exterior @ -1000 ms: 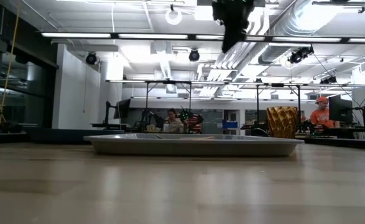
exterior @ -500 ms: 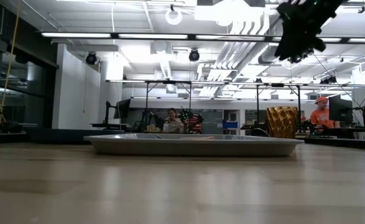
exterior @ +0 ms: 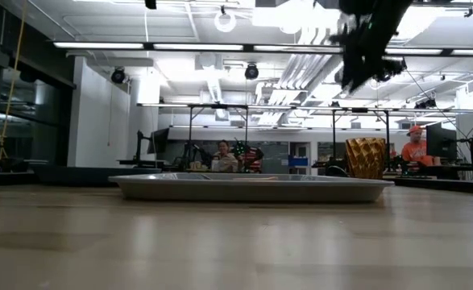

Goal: Pick and place plate/cup/fork/spoon on tray
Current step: Put the brown glass on the bottom left of the gray tray

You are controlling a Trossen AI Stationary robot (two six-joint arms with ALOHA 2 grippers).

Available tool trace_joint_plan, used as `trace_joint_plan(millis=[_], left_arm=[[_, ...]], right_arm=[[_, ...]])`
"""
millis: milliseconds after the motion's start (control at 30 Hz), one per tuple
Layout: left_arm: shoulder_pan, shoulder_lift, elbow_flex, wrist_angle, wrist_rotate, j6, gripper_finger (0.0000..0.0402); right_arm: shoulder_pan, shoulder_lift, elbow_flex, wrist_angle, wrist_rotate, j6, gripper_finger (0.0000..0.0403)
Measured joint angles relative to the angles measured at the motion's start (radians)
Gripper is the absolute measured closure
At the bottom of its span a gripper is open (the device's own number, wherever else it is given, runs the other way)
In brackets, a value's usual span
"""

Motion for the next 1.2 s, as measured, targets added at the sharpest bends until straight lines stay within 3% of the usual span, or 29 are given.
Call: trace_joint_plan(millis=[233,600,900,1067,1200], left_arm=[[0.000,-0.004,0.000,0.003,0.004,0.000,0.0252],[0.000,-0.004,0.000,0.002,0.005,0.000,0.0252],[0.000,-0.004,0.000,0.002,0.005,0.002,0.0252],[0.000,-0.004,0.000,0.002,0.005,0.002,0.0252],[0.000,-0.004,0.000,0.001,0.005,0.002,0.0252]], right_arm=[[-0.090,0.176,0.000,-0.044,0.014,-0.120,0.0291],[-0.124,0.271,0.001,-0.023,0.028,-0.190,0.0203],[-0.128,0.403,0.002,-0.018,0.025,-0.239,0.0198],[-0.128,0.439,0.002,-0.019,0.022,-0.239,0.0236],[-0.126,0.412,0.002,-0.036,0.023,-0.241,0.0353]])
